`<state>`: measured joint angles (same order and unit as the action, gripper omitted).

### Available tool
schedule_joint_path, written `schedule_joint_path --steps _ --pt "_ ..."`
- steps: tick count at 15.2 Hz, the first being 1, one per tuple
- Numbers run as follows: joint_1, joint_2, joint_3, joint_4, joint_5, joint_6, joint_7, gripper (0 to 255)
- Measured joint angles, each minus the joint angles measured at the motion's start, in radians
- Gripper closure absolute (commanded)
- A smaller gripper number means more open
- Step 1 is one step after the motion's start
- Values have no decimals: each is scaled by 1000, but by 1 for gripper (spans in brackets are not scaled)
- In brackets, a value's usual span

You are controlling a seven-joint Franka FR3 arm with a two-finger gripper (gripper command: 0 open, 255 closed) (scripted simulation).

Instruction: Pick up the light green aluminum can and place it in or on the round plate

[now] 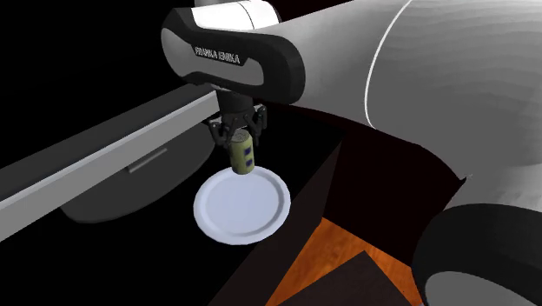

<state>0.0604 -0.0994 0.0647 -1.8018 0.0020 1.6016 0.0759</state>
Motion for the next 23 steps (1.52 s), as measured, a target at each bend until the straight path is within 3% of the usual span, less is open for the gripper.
schedule_joint_path --steps 6,23 --pt "17 -60 20 -109 10 49 36 255" --pt "19 -42 23 -300 10 258 39 255"
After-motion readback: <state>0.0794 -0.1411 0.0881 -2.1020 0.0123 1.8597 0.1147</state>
